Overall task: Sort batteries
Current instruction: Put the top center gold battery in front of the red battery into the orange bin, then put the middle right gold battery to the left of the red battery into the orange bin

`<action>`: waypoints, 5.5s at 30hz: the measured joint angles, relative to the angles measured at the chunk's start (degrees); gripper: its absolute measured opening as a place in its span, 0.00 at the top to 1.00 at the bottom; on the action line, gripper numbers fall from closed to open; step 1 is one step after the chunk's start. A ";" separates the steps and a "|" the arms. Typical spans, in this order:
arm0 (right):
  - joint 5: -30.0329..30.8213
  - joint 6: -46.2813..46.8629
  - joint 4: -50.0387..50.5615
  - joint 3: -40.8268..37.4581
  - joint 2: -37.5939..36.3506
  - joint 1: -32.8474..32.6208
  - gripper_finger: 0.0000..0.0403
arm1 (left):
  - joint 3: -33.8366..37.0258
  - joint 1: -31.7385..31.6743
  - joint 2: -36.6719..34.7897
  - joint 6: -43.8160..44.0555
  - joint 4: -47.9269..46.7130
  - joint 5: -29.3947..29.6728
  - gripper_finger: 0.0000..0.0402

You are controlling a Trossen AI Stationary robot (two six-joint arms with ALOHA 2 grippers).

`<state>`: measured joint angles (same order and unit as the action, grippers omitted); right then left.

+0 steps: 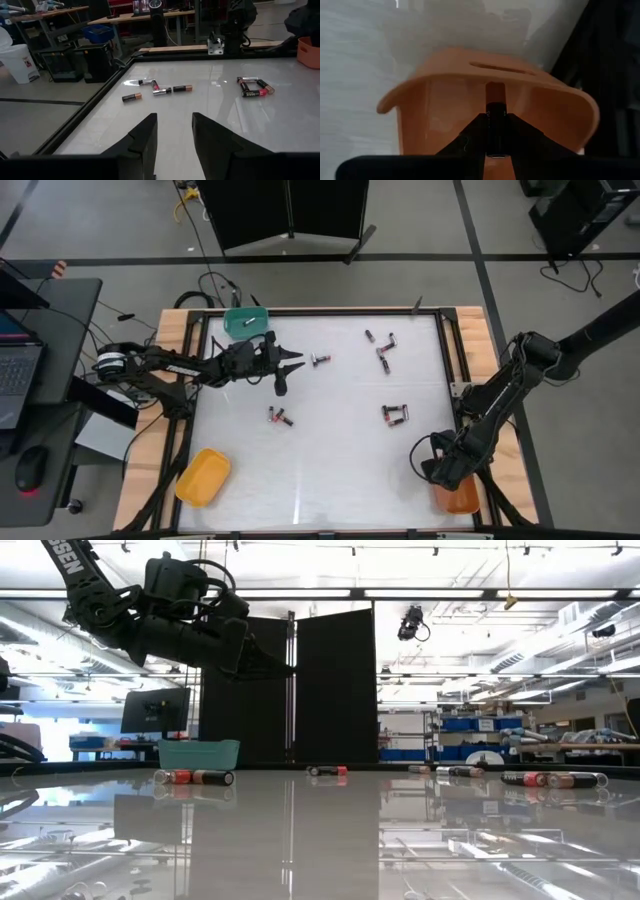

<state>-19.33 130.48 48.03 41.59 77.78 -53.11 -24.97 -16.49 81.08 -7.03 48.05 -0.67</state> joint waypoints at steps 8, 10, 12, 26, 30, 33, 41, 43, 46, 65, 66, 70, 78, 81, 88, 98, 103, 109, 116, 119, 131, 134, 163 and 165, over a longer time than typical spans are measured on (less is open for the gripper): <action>-0.70 -2.44 -2.34 -0.56 0.00 1.00 0.72 | 0.00 0.00 0.00 0.00 0.00 0.00 0.67; -2.16 -3.54 -2.55 -0.55 -0.02 1.41 0.68 | 0.00 0.00 0.00 -0.03 0.00 0.01 0.67; -4.06 -4.56 -2.60 -0.55 -0.02 1.92 0.65 | 0.00 0.00 0.00 -0.04 0.02 0.00 0.67; -4.38 -20.65 10.74 9.54 -0.24 4.52 0.76 | 0.00 0.00 0.00 -0.07 0.00 0.01 0.67; 3.29 -27.52 15.31 13.61 -0.26 4.57 0.92 | 0.00 0.00 0.00 -0.04 0.00 0.02 0.67; 9.95 -33.18 14.45 14.46 -0.26 4.57 0.97 | 0.00 0.00 0.00 -0.04 0.00 0.02 0.67; 26.13 -46.78 13.98 13.82 -0.11 11.49 0.87 | 0.00 0.00 0.00 -0.02 0.02 0.01 0.67; 27.41 -51.59 13.09 13.35 -0.11 15.01 0.88 | 0.00 0.00 0.00 -0.02 0.01 0.01 0.67; 27.58 -62.15 10.54 12.41 -0.09 20.62 0.88 | 0.00 0.00 0.00 -0.02 0.02 0.00 0.67; 28.09 -108.20 1.00 3.80 -0.07 37.06 0.56 | 0.00 0.00 0.00 0.02 -1.16 0.02 0.67; 28.09 -108.56 0.10 3.22 -0.07 37.18 0.56 | 0.00 0.00 0.00 0.02 -1.44 0.02 0.67; 26.95 -109.71 -5.31 0.94 -0.07 37.21 0.56 | 0.00 0.00 0.00 0.04 -1.81 0.02 0.67; 25.66 -109.61 -7.42 -2.54 -0.04 37.21 0.57 | 0.00 0.00 0.00 0.22 -1.86 0.02 0.67; 25.30 -109.56 -9.04 -3.57 -0.04 37.18 0.57 | 0.00 0.00 0.00 0.24 -1.87 0.02 0.67; 25.27 -109.75 -11.17 -3.88 -0.04 37.20 0.57 | 0.00 0.00 0.00 0.26 -1.81 0.00 0.67; 22.45 -112.27 -12.96 -3.42 7.43 37.14 0.59 | 0.00 0.00 0.00 0.26 -3.35 0.02 0.67; 22.20 -113.18 -11.04 -1.36 9.70 37.14 0.66 | 0.00 0.00 0.00 0.26 -3.73 0.01 0.67; 21.54 -113.21 -8.88 1.09 9.25 37.12 0.86 | 0.00 0.00 0.00 0.21 -3.88 0.01 0.67; 20.67 -110.98 -7.94 6.73 8.92 35.65 0.86 | 0.00 0.00 0.00 0.22 -4.28 0.01 0.67; 19.45 -107.38 -5.77 10.57 8.85 34.31 0.86 | 0.00 0.00 0.00 0.22 -4.44 0.02 0.67; 6.25 -68.09 6.04 24.54 8.76 24.34 0.86 | 0.00 0.00 0.00 0.20 -4.28 0.02 0.67; 3.98 -57.48 7.84 24.65 8.76 20.30 0.86 | 0.00 0.00 0.00 0.20 -4.28 0.02 0.67; 2.42 2.43 -3.87 2.34 8.98 1.80 0.82 | 0.00 0.00 0.00 2.49 -4.22 0.01 0.67; 1.30 1.81 -4.04 2.24 8.96 1.80 0.77 | 0.00 0.00 0.00 2.57 -4.22 0.01 0.67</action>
<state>-18.04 132.30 44.00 43.83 86.74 -51.31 -24.97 -16.49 81.08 -4.46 43.83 -0.65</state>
